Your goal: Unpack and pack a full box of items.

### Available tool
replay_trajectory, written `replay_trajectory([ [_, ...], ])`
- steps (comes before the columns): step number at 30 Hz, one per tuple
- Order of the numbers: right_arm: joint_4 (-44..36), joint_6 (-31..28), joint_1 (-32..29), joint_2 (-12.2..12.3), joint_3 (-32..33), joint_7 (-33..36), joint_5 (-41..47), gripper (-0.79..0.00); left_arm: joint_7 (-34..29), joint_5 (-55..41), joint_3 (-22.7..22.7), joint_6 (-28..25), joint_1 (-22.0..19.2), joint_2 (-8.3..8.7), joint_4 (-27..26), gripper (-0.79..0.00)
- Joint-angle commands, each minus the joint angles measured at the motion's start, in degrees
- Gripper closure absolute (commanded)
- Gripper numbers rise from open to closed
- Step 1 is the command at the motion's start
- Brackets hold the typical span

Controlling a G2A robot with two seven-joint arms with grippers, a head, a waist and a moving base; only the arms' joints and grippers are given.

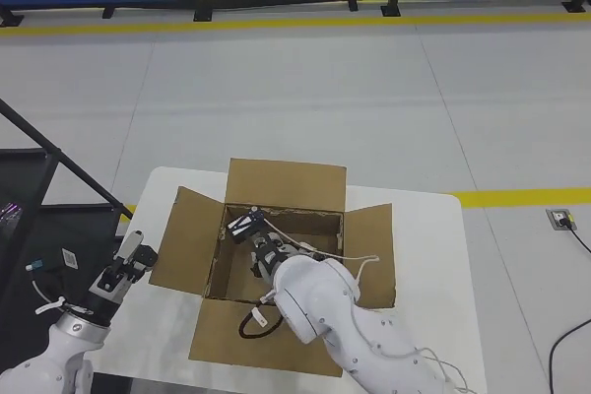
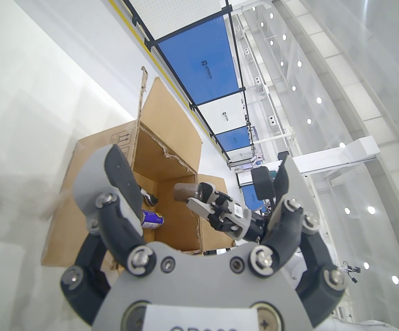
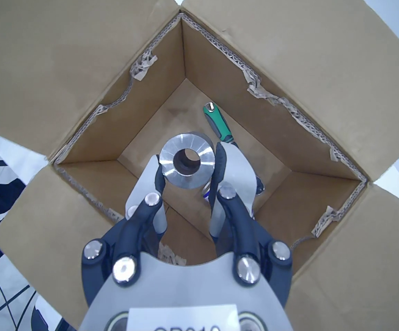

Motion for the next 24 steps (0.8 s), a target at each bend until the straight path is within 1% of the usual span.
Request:
replay_trajectory([
  [1,-0.13,-0.35,-0.22,0.07,0.43,0.57,-0.01,0.0,0.04,0.03,-0.02,0.02,0.02,0.0,-0.03,-0.785],
  [12,-0.13,-0.35,-0.22,0.07,0.43,0.57,-0.01,0.0,0.04,0.03,-0.02,0.02,0.02,0.0,-0.03,-0.785],
  [17,0.78,-1.28,-0.92,-0.08,1.6,-2.57,1.47,0.0,0.04,0.03,-0.02,0.02,0.02,0.0,-0.03,-0.785],
  [21,-3.56,1.17,-3.05,0.29,4.63,-3.44,-0.16,0.0,0.04,0.03,-0.02,0.02,0.02,0.0,-0.03,-0.785],
  [24,-10.67,3.52,-7.75,1.17,8.46,-3.42,-3.32,0.0,0.04,0.03,-0.02,0.02,0.02,0.0,-0.03,-0.785],
])
